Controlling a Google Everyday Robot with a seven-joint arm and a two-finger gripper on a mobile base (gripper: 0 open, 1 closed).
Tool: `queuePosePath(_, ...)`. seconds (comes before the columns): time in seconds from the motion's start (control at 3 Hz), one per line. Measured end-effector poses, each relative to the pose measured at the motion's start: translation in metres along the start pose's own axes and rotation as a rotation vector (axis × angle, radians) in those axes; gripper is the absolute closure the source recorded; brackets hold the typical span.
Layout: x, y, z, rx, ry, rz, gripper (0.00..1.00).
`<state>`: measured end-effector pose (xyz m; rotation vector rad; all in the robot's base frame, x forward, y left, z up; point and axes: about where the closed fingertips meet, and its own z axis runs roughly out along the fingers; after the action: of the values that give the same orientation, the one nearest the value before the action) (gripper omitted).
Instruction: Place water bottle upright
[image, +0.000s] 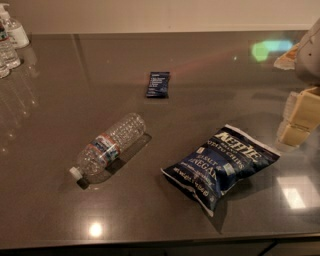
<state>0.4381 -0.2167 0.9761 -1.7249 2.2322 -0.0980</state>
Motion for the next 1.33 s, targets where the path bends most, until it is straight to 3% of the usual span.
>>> queuePosePath(0.67, -0.008, -0.001, 0.001, -0.001, -0.006, -0.022, 0.0)
queuePosePath(1.33, -0.073, 0.007, 0.034, -0.049, -0.059, -0.208, 0.0)
